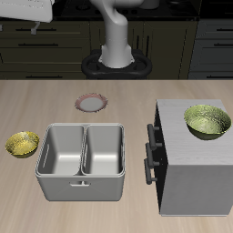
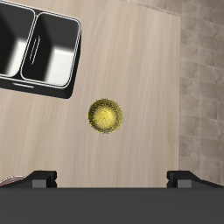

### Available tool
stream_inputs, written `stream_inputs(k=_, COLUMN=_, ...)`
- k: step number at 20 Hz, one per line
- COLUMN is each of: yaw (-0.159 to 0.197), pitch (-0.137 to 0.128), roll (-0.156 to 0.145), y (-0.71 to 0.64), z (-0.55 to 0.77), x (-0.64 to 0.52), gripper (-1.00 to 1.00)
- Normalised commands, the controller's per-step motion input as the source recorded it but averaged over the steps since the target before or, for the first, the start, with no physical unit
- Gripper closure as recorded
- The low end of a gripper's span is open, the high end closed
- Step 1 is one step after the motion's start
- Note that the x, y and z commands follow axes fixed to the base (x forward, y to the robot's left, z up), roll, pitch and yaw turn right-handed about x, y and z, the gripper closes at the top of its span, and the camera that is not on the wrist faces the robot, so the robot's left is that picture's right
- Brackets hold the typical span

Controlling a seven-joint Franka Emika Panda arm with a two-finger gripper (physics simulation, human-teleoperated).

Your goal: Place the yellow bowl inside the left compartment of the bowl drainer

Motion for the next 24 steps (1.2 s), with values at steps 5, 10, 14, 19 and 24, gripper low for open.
stream_inputs(k=5, yaw=-0.015, pitch=-0.019, roll=0.034, y=0.16, z=0.13, x=0.22, gripper=-1.00)
stream_inputs(k=10, yaw=0.003, pitch=-0.003, roll=0.051, y=0.29, z=-0.02, x=0.24, gripper=-1.00)
stream_inputs(k=14, yaw=-0.005, pitch=0.026, roll=0.030, y=0.16, z=-0.30, x=0.24, gripper=-1.00)
stream_inputs(k=19, yaw=-0.007, pitch=0.036, roll=0.006, y=0.02, z=-0.34, x=0.14, gripper=-1.00)
stream_inputs(k=24, yaw=0.000, pitch=0.018, roll=0.006, y=-0.05, z=-0.35, x=0.19, gripper=-1.00)
